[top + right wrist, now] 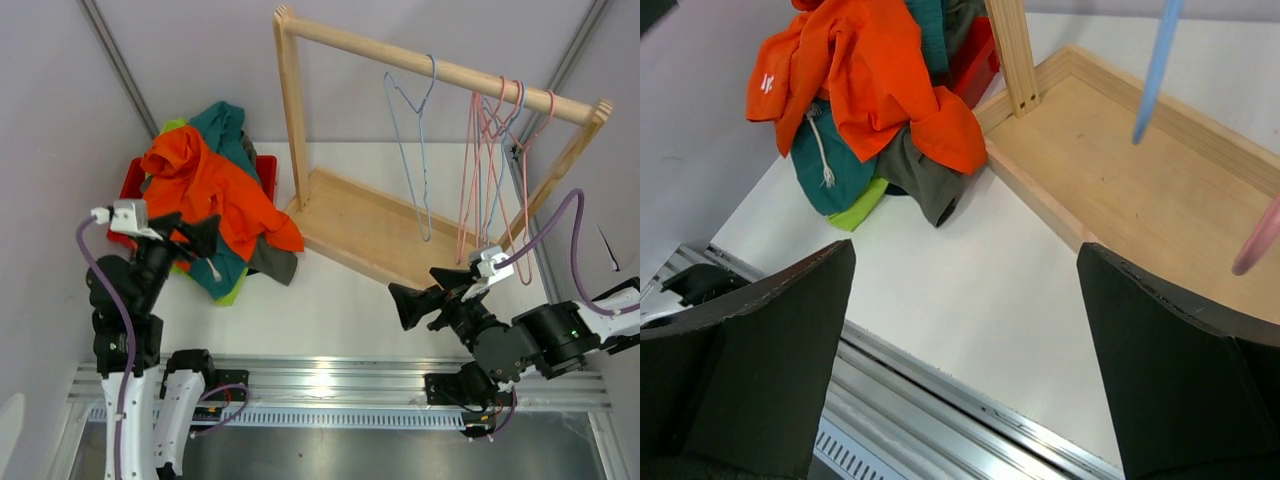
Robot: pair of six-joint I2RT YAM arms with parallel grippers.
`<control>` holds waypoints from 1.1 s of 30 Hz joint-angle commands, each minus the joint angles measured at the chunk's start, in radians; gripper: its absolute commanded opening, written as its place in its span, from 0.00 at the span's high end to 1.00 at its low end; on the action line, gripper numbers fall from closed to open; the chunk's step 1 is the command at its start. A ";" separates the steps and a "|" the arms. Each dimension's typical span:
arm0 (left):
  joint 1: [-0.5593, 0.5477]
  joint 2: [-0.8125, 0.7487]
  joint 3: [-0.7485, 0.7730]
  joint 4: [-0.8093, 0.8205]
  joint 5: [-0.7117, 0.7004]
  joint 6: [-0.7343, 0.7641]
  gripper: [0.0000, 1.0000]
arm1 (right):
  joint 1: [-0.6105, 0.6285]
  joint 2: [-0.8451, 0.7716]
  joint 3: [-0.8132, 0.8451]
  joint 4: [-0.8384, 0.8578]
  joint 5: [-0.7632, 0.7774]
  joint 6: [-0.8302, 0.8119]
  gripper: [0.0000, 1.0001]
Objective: Remove the shorts from the hanger
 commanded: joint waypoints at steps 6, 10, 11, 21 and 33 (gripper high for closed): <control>-0.002 -0.202 -0.233 -0.122 0.036 0.014 0.01 | 0.008 -0.151 -0.091 -0.303 0.020 0.215 0.01; -0.002 -0.209 -0.235 -0.122 0.004 0.002 0.01 | 0.008 -0.246 -0.175 -0.318 0.058 0.234 0.01; -0.002 -0.205 -0.250 -0.108 -0.001 -0.006 0.01 | 0.008 -0.267 -0.188 -0.327 0.066 0.245 0.01; -0.022 -0.130 -0.241 -0.128 0.016 0.003 0.01 | 0.002 -0.490 -0.240 -0.272 0.092 0.240 0.01; -0.029 -0.123 -0.240 -0.131 0.012 0.005 0.01 | 0.019 -0.458 -0.234 -0.269 0.081 0.229 0.01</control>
